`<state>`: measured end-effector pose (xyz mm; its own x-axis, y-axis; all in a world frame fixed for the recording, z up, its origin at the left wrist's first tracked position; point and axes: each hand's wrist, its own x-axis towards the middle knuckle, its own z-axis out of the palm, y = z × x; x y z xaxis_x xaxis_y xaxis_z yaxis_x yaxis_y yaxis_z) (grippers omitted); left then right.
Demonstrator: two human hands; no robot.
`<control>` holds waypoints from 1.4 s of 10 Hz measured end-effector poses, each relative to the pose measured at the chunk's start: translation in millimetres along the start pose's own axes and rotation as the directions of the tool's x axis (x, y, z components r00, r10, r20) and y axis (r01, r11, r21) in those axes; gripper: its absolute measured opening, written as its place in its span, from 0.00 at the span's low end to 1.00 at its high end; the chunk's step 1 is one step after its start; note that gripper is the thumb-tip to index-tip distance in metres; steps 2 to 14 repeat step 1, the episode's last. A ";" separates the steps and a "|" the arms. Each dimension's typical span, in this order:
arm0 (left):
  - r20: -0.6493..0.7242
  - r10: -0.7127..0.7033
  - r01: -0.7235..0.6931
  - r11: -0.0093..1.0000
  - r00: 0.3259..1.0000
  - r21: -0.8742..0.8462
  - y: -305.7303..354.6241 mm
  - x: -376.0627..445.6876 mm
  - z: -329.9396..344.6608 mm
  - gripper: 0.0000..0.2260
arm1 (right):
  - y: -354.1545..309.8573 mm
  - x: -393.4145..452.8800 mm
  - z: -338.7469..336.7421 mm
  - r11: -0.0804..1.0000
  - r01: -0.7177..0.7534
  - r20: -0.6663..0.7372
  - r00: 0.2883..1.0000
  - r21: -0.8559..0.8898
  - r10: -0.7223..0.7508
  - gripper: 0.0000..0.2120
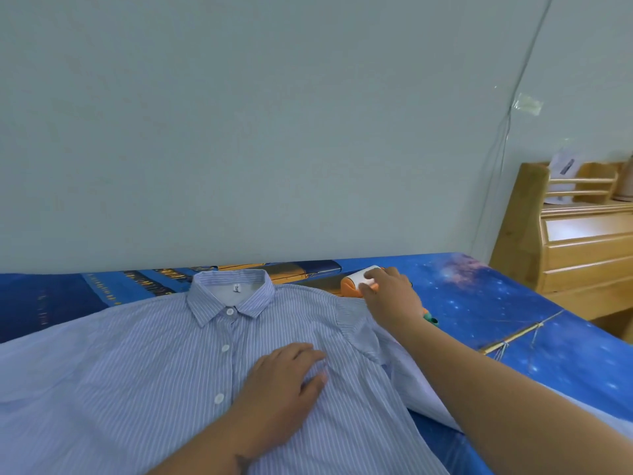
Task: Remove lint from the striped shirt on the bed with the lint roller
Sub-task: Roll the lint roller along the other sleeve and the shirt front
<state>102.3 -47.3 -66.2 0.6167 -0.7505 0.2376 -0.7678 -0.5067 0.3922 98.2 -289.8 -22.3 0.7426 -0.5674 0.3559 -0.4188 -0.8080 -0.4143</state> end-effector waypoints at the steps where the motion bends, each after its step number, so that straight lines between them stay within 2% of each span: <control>1: -0.075 -0.013 0.000 0.984 0.997 -0.180 8.5 5.5 -24.8 0.15 | -35.0 -12.3 -15.3 0.954 0.064 0.043 0.996 0.292 -0.080 0.11; 14: -0.075 -0.013 0.000 0.984 0.997 -0.180 8.5 5.5 -24.8 0.15 | -35.0 -12.3 -15.3 0.954 0.064 0.043 0.996 0.292 -0.080 0.11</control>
